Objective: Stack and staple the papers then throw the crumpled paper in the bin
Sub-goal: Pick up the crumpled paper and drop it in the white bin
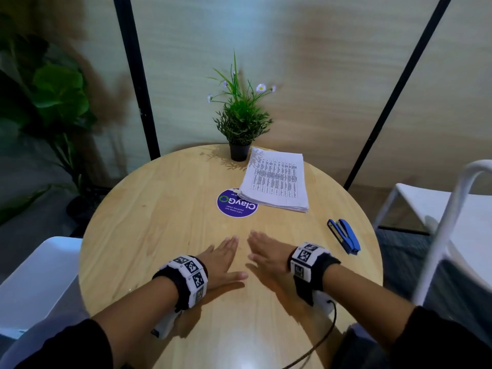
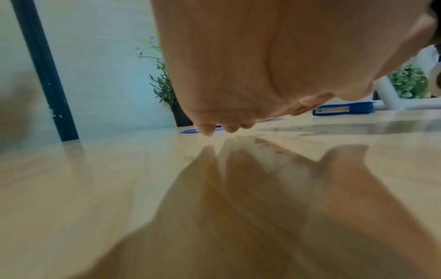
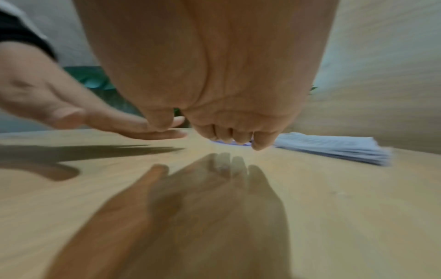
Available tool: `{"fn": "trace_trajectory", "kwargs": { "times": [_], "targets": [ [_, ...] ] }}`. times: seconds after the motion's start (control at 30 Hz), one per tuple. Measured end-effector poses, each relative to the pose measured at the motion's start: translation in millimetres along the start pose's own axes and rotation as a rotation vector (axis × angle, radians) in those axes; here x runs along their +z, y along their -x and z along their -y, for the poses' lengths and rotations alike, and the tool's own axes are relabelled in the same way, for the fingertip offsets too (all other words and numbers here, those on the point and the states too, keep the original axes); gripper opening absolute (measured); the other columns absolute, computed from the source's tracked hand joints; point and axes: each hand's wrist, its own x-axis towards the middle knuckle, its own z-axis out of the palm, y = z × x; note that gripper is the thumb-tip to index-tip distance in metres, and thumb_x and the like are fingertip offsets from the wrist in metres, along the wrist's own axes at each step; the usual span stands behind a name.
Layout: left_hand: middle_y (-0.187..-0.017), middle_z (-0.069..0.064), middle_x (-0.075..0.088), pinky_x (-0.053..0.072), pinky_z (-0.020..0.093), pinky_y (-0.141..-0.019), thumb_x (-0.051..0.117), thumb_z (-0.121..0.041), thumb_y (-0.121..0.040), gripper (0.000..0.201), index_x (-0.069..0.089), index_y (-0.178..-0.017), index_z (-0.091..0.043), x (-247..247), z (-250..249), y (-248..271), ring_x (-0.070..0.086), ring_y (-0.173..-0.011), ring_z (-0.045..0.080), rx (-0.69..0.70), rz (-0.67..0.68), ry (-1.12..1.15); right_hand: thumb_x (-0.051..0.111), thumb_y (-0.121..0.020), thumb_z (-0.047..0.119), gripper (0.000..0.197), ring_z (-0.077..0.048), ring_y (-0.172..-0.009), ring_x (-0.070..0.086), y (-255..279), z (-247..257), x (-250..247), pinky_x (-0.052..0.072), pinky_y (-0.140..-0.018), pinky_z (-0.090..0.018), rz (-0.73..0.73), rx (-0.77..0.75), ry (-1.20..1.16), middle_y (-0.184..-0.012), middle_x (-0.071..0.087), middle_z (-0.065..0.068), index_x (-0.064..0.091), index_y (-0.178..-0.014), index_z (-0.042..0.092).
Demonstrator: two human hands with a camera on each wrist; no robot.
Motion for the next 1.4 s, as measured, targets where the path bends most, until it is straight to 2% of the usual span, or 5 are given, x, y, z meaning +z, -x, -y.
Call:
{"fn": "trace_trajectory", "kwargs": {
  "times": [0.23, 0.57, 1.07, 1.23, 1.4],
  "targets": [
    [-0.158, 0.004, -0.017, 0.004, 0.043, -0.119, -0.002, -0.093, -0.038, 0.140, -0.016, -0.147, -0.007, -17, 24, -10, -0.010, -0.148, 0.017, -0.192, -0.083, 0.043, 0.030, -0.098, 0.046, 0.075, -0.026, -0.148, -0.003, 1, -72, -42, 0.006, -0.119, -0.036, -0.032, 0.400, -0.076, -0.159, -0.006, -0.013, -0.002, -0.148, 0.002],
    [-0.157, 0.003, -0.023, 0.002, 0.043, -0.119, -0.012, -0.095, -0.023, 0.150, -0.017, -0.147, -0.011, -10, 36, -19, -0.013, -0.147, 0.017, -0.204, -0.023, 0.038, 0.034, -0.095, 0.050, 0.078, -0.030, -0.147, 0.001, -45, -72, -9, 0.008, -0.119, -0.043, -0.198, 0.487, -0.189, -0.159, 0.000, -0.013, 0.005, -0.149, 0.001],
    [-0.156, 0.005, -0.024, 0.000, 0.037, -0.121, 0.013, -0.084, -0.067, 0.113, -0.021, -0.145, -0.010, 10, 2, 25, -0.016, -0.146, 0.017, 0.111, 0.159, -0.114, 0.032, -0.097, 0.046, 0.075, -0.029, -0.147, -0.003, 20, 29, 11, 0.007, -0.121, -0.044, 0.203, -0.069, 0.051, -0.158, -0.010, -0.014, -0.002, -0.149, 0.005],
    [-0.158, 0.007, -0.017, 0.002, 0.032, -0.122, 0.015, -0.083, -0.068, 0.113, -0.019, -0.146, -0.009, 5, 12, 35, -0.009, -0.147, 0.014, 0.137, 0.079, 0.020, 0.034, -0.097, 0.039, 0.051, -0.030, -0.127, 0.046, 11, 9, -37, 0.033, -0.103, -0.032, 0.035, 0.064, -0.101, -0.141, 0.046, -0.015, 0.041, -0.135, 0.004],
    [-0.157, 0.013, -0.018, 0.005, 0.035, -0.122, 0.000, -0.088, -0.043, 0.134, -0.016, -0.147, -0.004, -9, 38, 21, -0.009, -0.148, 0.022, -0.084, 0.043, 0.004, 0.038, -0.099, 0.026, 0.058, -0.028, -0.142, 0.026, -22, -13, -56, 0.023, -0.113, -0.032, -0.057, 0.248, -0.082, -0.155, 0.020, -0.016, 0.017, -0.146, -0.003]
  ]
}}
